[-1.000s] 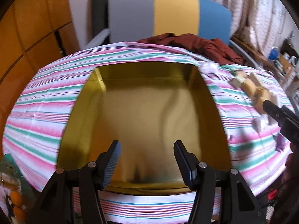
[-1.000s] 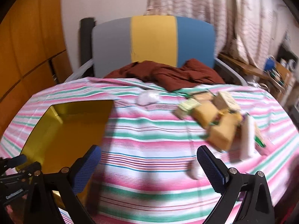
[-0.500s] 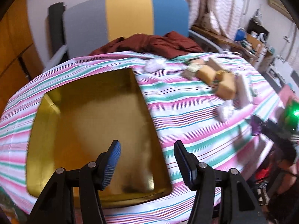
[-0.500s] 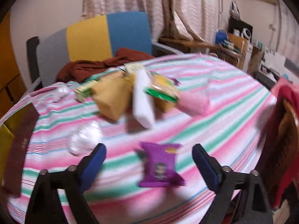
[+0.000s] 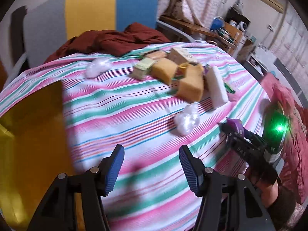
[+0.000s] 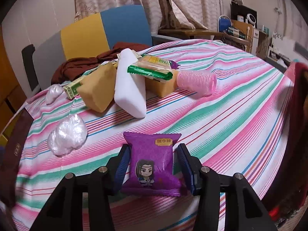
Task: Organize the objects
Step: 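Grasp the clear plastic bag with the left gripper while the right gripper holds the packet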
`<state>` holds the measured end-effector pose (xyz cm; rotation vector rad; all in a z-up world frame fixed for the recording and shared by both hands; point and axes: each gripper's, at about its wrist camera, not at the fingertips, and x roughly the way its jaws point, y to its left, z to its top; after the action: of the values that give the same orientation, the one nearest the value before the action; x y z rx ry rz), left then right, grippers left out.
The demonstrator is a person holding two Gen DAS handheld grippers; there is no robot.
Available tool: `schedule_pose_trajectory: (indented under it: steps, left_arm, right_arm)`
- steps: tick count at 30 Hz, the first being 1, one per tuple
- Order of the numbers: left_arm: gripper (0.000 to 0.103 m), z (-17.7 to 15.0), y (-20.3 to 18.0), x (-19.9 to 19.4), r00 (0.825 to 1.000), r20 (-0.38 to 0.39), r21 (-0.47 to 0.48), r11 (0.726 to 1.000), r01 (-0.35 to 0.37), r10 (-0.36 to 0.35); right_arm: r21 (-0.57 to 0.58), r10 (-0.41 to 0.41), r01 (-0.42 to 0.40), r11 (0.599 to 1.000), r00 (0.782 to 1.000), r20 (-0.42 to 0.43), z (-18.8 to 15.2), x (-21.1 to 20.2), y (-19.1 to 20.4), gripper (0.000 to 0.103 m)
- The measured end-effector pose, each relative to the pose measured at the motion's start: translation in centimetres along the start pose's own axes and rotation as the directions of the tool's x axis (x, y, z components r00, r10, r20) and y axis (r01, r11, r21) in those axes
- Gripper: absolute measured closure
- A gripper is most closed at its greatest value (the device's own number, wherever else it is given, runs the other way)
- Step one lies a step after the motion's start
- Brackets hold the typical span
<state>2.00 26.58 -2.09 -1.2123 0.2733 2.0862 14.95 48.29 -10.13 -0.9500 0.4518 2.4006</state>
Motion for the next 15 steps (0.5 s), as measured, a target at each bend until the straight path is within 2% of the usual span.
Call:
schedule_pose_trajectory:
  steps: [3,5,8,9,10,12,15]
  left_arm:
    - [0.042,1.3,-1.6,3.2,0.996,-0.088,0.058,0.998,-0.011,0.016]
    - [0.042,2.0,-2.6,4.8,0.993,-0.119,0.095,0.995,0.007,0.004]
    - [0.041,3.2,-3.9,6.6,0.988,-0.130,0.129,0.986,0.102,-0.085]
    - [0.038,3.7,-4.1,7.3,0.983,-0.132,0.118,0.983,0.144,-0.128]
    - [0.029,4.1,-4.3,7.9,0.980,-0.122,0.111,0.979,0.171,-0.158]
    - [0.017,4.5,-4.5,8.5,0.983,-0.103,0.112,0.980,0.162,-0.151]
    - [0.017,4.6,-5.2,9.6,0.987,-0.083,0.141,0.979,0.149,-0.139]
  right_arm:
    - [-0.023,-0.019,0.019,1.000,1.000,0.015,-0.2,0.1,0.4,0.051]
    - [-0.029,-0.019,0.019,0.999,1.000,0.025,-0.3,0.1,0.4,0.051]
    - [-0.018,-0.012,0.013,1.000,0.999,0.035,-0.3,0.1,0.3,0.051]
    - [-0.018,-0.013,0.014,1.000,0.999,0.036,-0.4,0.0,0.3,0.051]
    - [-0.021,-0.017,0.018,1.000,0.999,0.037,-0.4,0.0,0.4,0.051]
    - [-0.028,-0.023,0.024,0.999,0.999,0.039,-0.3,0.1,0.5,0.051]
    - [-0.041,-0.031,0.033,0.999,0.999,0.044,-0.4,0.1,0.6,0.051]
